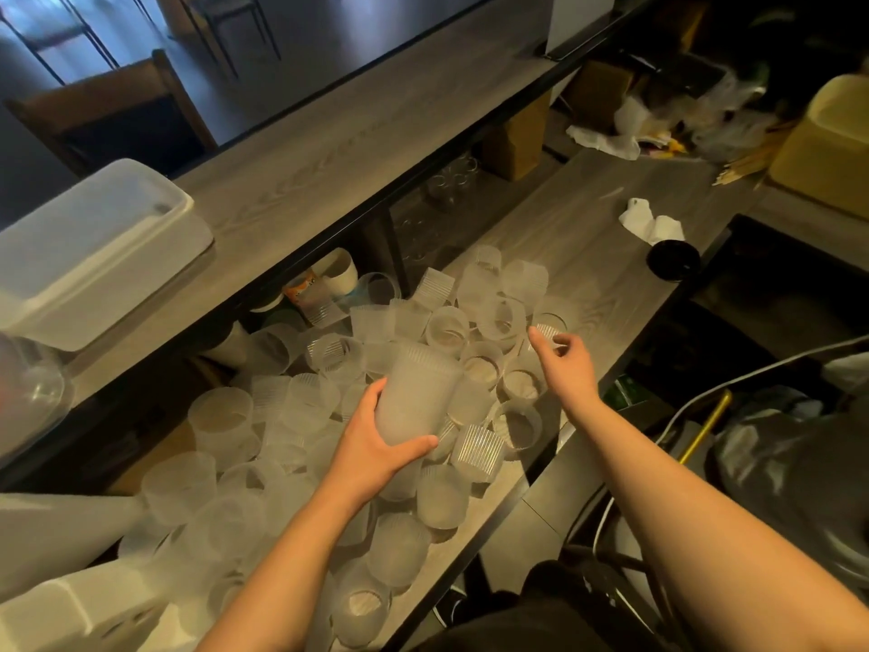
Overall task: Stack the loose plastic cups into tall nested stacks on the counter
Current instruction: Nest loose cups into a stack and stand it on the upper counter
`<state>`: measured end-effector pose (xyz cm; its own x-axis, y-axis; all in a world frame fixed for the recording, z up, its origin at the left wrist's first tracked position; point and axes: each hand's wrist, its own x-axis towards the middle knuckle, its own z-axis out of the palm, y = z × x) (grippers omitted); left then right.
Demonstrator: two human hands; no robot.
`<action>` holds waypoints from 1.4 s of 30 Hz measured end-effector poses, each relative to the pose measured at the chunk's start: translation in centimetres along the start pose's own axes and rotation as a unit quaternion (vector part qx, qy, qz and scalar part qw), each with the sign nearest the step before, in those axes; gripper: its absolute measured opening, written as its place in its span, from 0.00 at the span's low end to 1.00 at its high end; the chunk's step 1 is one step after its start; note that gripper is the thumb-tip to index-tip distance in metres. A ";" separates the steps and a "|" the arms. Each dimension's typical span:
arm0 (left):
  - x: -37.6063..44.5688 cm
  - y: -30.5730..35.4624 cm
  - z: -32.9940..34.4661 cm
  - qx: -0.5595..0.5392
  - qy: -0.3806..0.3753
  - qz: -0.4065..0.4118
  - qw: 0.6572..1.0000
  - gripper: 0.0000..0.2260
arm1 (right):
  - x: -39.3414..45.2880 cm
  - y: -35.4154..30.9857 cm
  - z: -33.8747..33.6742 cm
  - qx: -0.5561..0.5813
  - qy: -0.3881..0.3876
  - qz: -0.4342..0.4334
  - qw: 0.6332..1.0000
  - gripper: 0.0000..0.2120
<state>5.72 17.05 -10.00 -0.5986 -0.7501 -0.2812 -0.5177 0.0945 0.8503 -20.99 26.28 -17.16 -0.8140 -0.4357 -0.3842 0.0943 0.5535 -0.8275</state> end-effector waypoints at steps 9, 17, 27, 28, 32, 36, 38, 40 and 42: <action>1.1 -0.3 0.9 0.013 -0.003 -0.004 1.000 0.37 | 6.7 2.4 1.5 -0.062 0.022 0.157 0.985 0.57; 0.4 -1.1 0.5 0.005 0.008 -0.016 1.000 0.37 | 7.8 0.9 2.6 0.034 0.014 0.241 0.970 0.45; -0.2 -2.0 -0.2 0.006 0.014 -0.027 1.000 0.37 | 4.6 0.5 0.1 0.177 0.042 0.257 0.949 0.36; -0.1 -2.1 -0.2 0.011 0.012 -0.024 1.000 0.37 | 4.2 0.5 -0.4 0.193 0.036 0.249 0.948 0.35; 0.0 -2.1 -0.1 0.029 -0.004 -0.016 0.999 0.38 | 1.2 -0.7 -2.0 0.271 -0.019 0.224 0.936 0.31; 0.0 -1.6 0.1 0.039 -0.009 -0.011 0.999 0.37 | -2.0 -2.6 -2.7 0.328 -0.090 0.188 0.921 0.22; 0.0 -1.3 0.2 0.045 -0.012 -0.007 0.999 0.37 | -3.3 -3.2 -2.7 0.347 -0.125 0.173 0.913 0.16; 0.0 -1.1 0.2 0.050 -0.014 -0.002 0.999 0.38 | -4.5 -3.9 -2.5 0.357 -0.158 0.144 0.910 0.13; -0.1 -1.0 0.2 0.055 -0.017 0.003 0.998 0.38 | -5.4 -4.6 -2.2 0.334 -0.181 0.097 0.920 0.18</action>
<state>6.13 17.13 -10.89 -0.6216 -0.7263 -0.2934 -0.5767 0.1709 0.7989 -18.29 27.69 -10.37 -0.5126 -0.6490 -0.5622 0.6464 0.1393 -0.7501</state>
